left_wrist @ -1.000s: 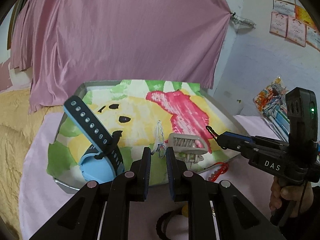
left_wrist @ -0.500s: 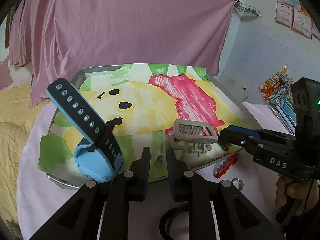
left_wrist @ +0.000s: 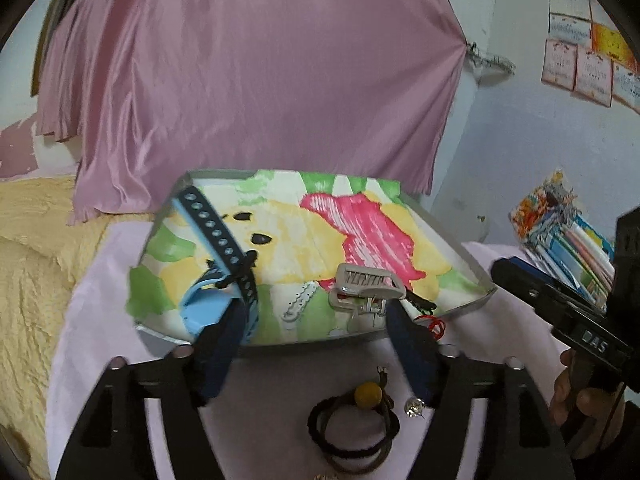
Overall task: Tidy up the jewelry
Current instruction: 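Open both tools and pull them back from the tray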
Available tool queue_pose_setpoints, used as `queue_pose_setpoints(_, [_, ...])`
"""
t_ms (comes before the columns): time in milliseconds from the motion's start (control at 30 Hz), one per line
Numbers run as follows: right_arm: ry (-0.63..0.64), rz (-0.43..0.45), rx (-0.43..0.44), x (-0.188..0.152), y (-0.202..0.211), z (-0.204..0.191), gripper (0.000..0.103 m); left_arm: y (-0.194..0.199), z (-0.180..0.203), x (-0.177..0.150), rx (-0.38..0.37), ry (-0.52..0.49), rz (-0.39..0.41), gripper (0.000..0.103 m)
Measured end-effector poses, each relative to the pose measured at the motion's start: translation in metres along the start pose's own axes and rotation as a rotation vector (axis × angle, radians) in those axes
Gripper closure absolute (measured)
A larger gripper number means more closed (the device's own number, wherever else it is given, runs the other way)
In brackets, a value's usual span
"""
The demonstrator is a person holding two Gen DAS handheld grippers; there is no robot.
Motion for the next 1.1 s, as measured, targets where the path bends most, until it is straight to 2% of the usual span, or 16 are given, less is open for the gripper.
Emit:
queue_pose_setpoints(67, [0.014,0.039,-0.023,0.000,0.014,-0.003,0.031,0.011,-0.001,-0.002,-0.008,0.006,0.037,0.018])
queue_pose_setpoints(200, [0.035,0.103,-0.066,-0.002,0.038,-0.010,0.016,0.034,-0.001,-0.008,-0.005,0.005,0.106,0.011])
queue_pose_setpoints(333, [0.048,0.155,-0.082,-0.007,0.059,-0.017,0.014,0.056,-0.003,-0.013,0.007,0.001,0.186,0.002])
queue_pose_setpoints(400, [0.050,0.180,-0.089,-0.012,0.069,-0.019,0.010,0.067,-0.004,-0.017,0.012,-0.003,0.231,0.001])
queue_pose_setpoints(500, [0.051,0.209,-0.102,-0.021,0.084,-0.023,0.009,0.079,-0.006,-0.024,0.019,-0.021,0.264,0.000])
queue_pose_setpoints(667, [0.050,0.228,-0.114,-0.037,0.097,-0.029,0.009,0.094,-0.014,-0.039,0.036,-0.032,0.297,0.000])
queue_pose_setpoints(867, [0.073,0.233,-0.128,-0.051,0.107,-0.039,0.009,0.103,-0.026,-0.056,0.056,-0.022,0.300,0.000])
queue_pose_setpoints(1100, [0.100,0.186,-0.127,-0.067,0.107,-0.049,0.009,0.104,-0.035,-0.071,0.086,-0.017,0.280,0.000])
Point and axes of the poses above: each gripper's, at about its wrist camera, not at the fingertips, and y roughly against the way its jaws point, z to its right, x to its top, the point moved 3 cm from there along -y, roughly the way its jaws point, and after that the axes turned 15 degrees about y, right-handed, at the moved point
